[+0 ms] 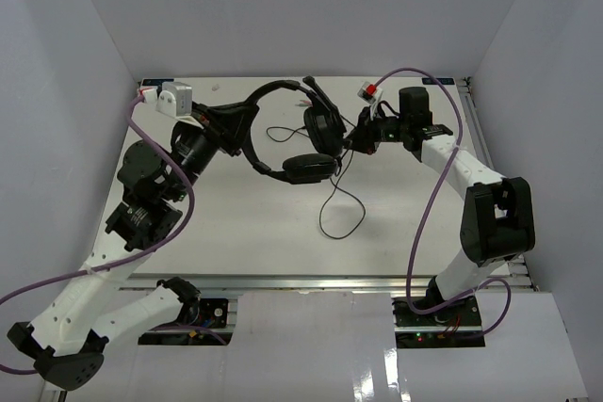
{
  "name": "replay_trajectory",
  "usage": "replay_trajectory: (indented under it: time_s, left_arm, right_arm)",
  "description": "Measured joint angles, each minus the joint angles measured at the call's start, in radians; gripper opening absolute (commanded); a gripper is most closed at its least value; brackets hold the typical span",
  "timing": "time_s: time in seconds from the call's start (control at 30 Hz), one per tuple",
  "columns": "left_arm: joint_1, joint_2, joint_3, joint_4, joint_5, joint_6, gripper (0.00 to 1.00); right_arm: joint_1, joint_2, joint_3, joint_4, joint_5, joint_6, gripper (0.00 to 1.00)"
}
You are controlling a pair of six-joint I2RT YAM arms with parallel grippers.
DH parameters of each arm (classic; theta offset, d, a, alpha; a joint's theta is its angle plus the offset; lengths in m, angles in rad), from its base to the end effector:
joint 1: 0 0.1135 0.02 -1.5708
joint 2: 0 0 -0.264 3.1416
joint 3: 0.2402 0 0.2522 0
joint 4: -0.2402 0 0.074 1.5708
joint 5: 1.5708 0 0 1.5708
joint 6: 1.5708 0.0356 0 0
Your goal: Wrap the headphones
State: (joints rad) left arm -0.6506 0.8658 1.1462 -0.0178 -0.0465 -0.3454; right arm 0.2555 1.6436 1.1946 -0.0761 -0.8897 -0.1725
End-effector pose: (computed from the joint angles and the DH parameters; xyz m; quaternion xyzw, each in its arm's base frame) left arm 0.1391 -0.1038 0.4685 0.0742 0.6040 -0.3665 0.7038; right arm 0.3504 0.1201 0.2762 -0.3761 0.7186 0.3912 0.4349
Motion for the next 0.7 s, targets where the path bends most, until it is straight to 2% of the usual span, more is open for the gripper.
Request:
replay_trajectory:
  time_s: [0.37, 0.53, 0.7]
  left_arm:
    - [-0.001, -0.122, -0.220, -0.090, 0.007, -0.113, 0.00]
    - [-0.002, -0.109, -0.338, -0.091, 0.102, -0.098, 0.00]
    - [-0.002, -0.011, -0.475, -0.072, 0.231, -0.079, 0.00]
  right_arm:
    - [-0.032, -0.020, 0.009, 0.004, -0.037, -0.012, 0.08]
    - [-0.034, -0.035, 0.160, 0.016, -0.030, 0.013, 0.08]
    - [-0.022, -0.039, 0.346, 0.042, -0.001, 0.037, 0.08]
